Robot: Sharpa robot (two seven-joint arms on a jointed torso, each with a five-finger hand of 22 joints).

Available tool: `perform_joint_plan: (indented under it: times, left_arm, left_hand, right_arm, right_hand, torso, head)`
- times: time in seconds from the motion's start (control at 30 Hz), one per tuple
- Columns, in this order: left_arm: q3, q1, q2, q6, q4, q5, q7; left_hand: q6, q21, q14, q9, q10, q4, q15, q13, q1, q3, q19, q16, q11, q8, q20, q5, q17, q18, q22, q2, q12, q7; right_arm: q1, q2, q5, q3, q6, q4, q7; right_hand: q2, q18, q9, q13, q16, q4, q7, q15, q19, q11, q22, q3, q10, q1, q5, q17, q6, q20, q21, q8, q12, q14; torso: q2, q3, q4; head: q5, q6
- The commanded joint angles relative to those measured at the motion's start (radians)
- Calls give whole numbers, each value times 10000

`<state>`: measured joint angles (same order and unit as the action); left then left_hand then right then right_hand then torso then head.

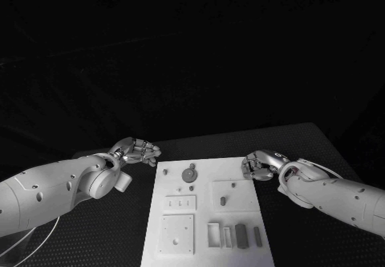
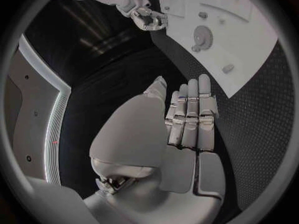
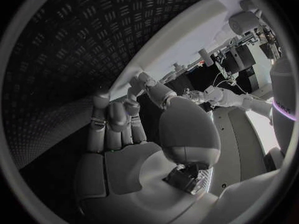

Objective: Assemble the parts on the task board

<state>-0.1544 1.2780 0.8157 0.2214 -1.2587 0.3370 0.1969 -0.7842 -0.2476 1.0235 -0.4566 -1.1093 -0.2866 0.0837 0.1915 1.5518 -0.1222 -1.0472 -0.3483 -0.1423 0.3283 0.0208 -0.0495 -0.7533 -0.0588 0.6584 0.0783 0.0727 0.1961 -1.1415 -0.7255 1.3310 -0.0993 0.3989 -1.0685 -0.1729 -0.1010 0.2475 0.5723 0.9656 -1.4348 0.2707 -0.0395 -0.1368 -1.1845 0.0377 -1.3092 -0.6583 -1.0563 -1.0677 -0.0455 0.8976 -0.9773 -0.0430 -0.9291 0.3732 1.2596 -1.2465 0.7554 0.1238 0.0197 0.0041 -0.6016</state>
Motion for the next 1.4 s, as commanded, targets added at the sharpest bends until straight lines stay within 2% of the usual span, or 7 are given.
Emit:
perform_joint_plan:
  times: [0.03, 0.17, 0.3, 0.63, 0.9, 1.17, 1.4]
  left_arm:
    - [5, 3, -9, -219, -28, 102, 25]
    - [7, 7, -14, -284, -39, 497, -217]
    - [15, 38, 24, -464, -139, 1095, -655]
    - [17, 635, -159, -715, -602, 1585, -2309]
    - [14, 931, -572, -642, -1216, 1521, -3070]
    - [-28, 938, -1103, -509, -1404, 1307, -4145]
    - [-34, 936, -1436, -440, -1354, 1278, -4369]
  left_hand:
    - [0, 49, 82, -23, -56, -36, -19, 26, -62, -17, 53, 60, -39, -17, -29, -19, -25, -119, 22, -24, -8, 48]
    - [-238, 35, 165, -80, -418, -45, -42, 155, -175, 5, 4, 88, 122, 101, -11, -16, -113, -125, 72, -101, 146, -53]
    - [-648, -132, 490, -150, -826, -57, -187, 331, -691, 51, -259, -36, 320, 270, 115, 0, -319, -167, 222, -199, 303, -230]
    - [-1729, -939, 1376, -282, -2054, -54, -768, 1041, -2212, 182, -1086, -1030, 929, 597, 608, 2, -1246, -249, 941, 2, 921, -708]
    - [-1165, -957, 896, -57, -1444, -41, -672, 1239, -1933, 57, -677, -1142, 665, 94, 619, 5, -1501, -109, 1221, 194, 580, -571]
    - [-1551, -1062, 876, -27, -1660, -69, -705, 1551, -2588, 5, -668, -1316, 787, 162, 649, 8, -1651, -128, 1452, 145, 666, -548]
    - [-1541, -1047, 790, 41, -1589, -85, -688, 1693, -3209, -83, -593, -1331, 761, 73, 634, 11, -1673, -119, 1545, 464, 594, -526]
  right_arm:
    - [3, 1, 71, 6, 301, -79, 150]
    - [-43, -24, 140, 108, 345, -293, 454]
    - [-304, 15, 410, 133, 307, -539, 942]
    - [-941, 257, 1243, 154, -348, -1532, 2382]
    - [-1049, 578, 1585, 154, -358, -2241, 3199]
    - [-1048, 914, 1852, 154, -163, -2686, 3741]
    - [-1047, 1078, 1860, 155, -26, -2974, 3888]
  right_hand:
    - [75, 143, 211, -8, -48, 64, -230, -74, -8, 69, -129, -18, -17, 1, -35, -14, -951, -74, -34, 112, -56, -22]
    - [85, 143, 224, -8, -51, 87, -221, -86, -23, 79, -126, -24, -28, -1, -35, -14, -958, -78, -37, 114, -55, -31]
    - [90, 143, 231, -8, -53, 100, -217, -93, -33, 85, -124, -28, -36, -1, -35, -15, -961, -81, -39, 115, -55, -38]
    - [80, 143, 253, -8, -53, 151, -202, -113, -63, 100, -115, -51, -61, -24, -35, -20, -977, -97, -42, 116, -55, -60]
    - [76, 143, 256, -8, -52, 158, -198, -117, -70, 106, -112, -65, -67, -27, -36, -22, -987, -101, -42, 114, -56, -66]
    - [64, 143, 259, -8, -55, 162, -199, -124, -89, 110, -109, -83, -87, -23, -36, -25, -1007, -111, -47, 110, -53, -85]
    - [46, 143, 259, -9, -58, 165, -201, -131, -118, 111, -106, -109, -112, -18, -36, -29, -1033, -126, -55, 101, -50, -112]
  torso:
    - [-5, 8, 10]
    - [-13, 5, 19]
    - [-26, -12, 15]
    - [-141, -37, 46]
    - [-262, -92, 42]
    - [-343, -140, 36]
    - [-339, -133, 1]
  head:
    - [7, 6]
    - [16, 32]
    - [8, 74]
    - [92, 238]
    - [232, 297]
    - [326, 270]
    - [365, 243]
